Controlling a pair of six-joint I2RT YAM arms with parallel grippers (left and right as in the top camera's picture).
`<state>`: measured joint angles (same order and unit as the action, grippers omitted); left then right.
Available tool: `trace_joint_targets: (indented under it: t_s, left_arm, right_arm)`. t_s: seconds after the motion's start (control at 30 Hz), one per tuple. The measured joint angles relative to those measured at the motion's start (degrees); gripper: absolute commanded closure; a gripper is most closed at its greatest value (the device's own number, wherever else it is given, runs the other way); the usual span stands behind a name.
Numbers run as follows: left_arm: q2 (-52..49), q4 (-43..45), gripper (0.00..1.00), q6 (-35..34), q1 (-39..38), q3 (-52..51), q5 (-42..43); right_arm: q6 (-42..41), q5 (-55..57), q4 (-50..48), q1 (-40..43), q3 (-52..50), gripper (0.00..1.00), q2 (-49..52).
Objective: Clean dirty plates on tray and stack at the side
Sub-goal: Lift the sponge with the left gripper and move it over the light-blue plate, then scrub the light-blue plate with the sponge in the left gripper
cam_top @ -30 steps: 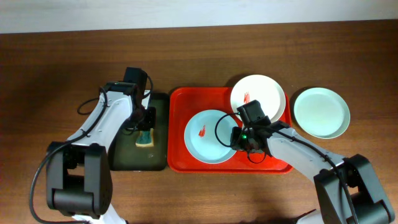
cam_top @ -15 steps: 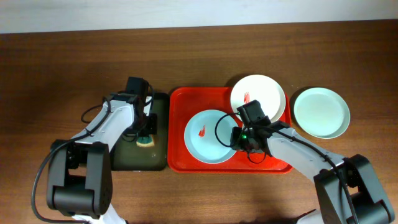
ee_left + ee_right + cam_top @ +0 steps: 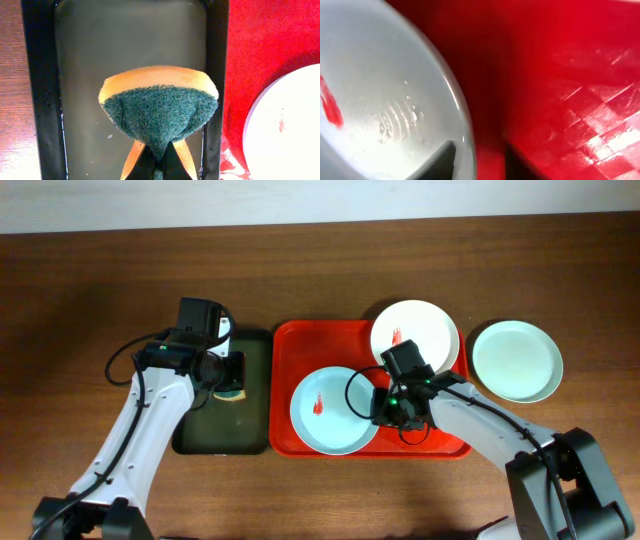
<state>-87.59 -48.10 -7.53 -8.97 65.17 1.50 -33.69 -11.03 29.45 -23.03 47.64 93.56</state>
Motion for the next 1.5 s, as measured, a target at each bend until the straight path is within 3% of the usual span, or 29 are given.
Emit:
trace_joint_targets:
  t_s: [0.2,0.43,0.63,0.77,0.93,1.5]
  left_arm:
    - [-0.07,-2.56,1.00,-0.02,0.00,1.31,0.00]
    - [-8.17,-10.56,1.00,0.28,-1.38,14.56,-0.22]
    - [-12.81,-7.85,1.00,-0.26,-11.61,15.23,2.49]
    - [-17.07,-5.38,1.00,-4.13,-16.57,15.28,3.04]
    - [-22.75,-4.39,1.00,-5.60,-18.78,15.30,3.06]
    - [-28.24,1.42,1.00,-7.52,-18.88,13.75,6.25]
  right_arm:
    - [-1.84,0.61,-3.32,0.00,0.04,0.96,0.00]
    - [-4.22,0.63,-4.22,-0.83,0.04,0.96,0.04]
    - [-5.35,1.29,-3.52,-2.75,0.04,0.96,0.04]
    - [-5.33,1.51,-3.26,-2.75,0.04,0.96,0.04]
    - [-5.35,1.60,-3.32,-2.75,0.04,0.96,0.04]
    - [-4.94,1.73,-3.32,-2.75,0.04,0.96,0.04]
